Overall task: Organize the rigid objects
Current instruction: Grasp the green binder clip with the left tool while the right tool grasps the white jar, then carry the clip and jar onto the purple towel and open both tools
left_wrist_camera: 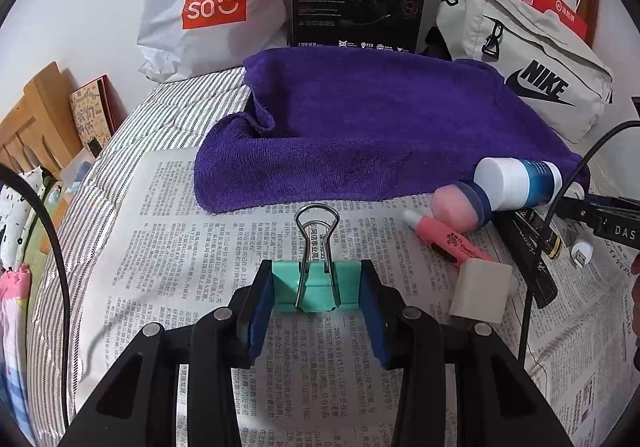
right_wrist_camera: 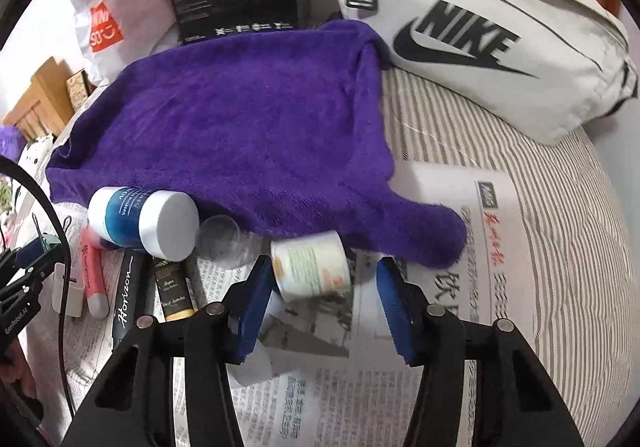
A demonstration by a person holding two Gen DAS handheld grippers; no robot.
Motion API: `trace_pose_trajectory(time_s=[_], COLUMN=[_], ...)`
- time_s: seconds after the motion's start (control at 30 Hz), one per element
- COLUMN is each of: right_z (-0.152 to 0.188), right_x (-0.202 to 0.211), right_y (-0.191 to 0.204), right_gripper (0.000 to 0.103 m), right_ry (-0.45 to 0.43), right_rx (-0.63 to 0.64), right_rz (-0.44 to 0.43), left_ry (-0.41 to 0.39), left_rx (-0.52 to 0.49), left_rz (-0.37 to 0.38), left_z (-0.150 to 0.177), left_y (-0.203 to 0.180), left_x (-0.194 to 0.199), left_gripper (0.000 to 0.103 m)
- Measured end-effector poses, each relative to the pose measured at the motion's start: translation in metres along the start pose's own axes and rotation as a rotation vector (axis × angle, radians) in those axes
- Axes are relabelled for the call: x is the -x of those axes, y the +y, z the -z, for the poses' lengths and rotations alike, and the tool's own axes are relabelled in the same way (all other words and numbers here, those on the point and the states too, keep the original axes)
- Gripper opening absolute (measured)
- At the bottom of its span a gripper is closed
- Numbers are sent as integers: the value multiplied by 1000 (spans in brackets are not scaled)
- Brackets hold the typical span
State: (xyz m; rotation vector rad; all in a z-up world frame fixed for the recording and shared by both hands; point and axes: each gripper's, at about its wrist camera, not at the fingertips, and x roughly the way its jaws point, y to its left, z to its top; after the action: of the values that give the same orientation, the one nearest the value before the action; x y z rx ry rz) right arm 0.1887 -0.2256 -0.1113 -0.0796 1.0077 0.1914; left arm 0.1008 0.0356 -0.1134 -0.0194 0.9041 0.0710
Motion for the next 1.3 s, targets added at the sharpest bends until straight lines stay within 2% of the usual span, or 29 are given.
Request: trace_pose_trajectory(time_s=[0.03,0.1,0.13,0.5,0.67,0.87,1.07,1.3], right_z=[-1,-3,-4,5,4,0,-4,-18], right_x=[-2,-3,-3,20,33,44,49,53], right_y=[1,3,4,-9,-13,-4,8,17], right_gripper=[48,34,31,31,31,31,31,31], right_ry=[-1,-8,-8,-7,-16,-20,-20,-20], right_rx=[8,33,43,3,-8,18,43,64], right_rz=[0,10,8,-24,-34,-44,-69,-85], left_ry=[0,0,-1,31,49,46,37,13], left_rx=[0,2,3,-1,38,78,79,92], left_rz=[0,2,4,24,45,59,39,35], left_z=[0,0,0,-3,-3,-3,-8,-27], left_y=[0,0,0,3,11,22,31,40], left_x=[0,0,0,1,4,13,27,42], left_gripper=[39,39,39,39,39,39,39,39])
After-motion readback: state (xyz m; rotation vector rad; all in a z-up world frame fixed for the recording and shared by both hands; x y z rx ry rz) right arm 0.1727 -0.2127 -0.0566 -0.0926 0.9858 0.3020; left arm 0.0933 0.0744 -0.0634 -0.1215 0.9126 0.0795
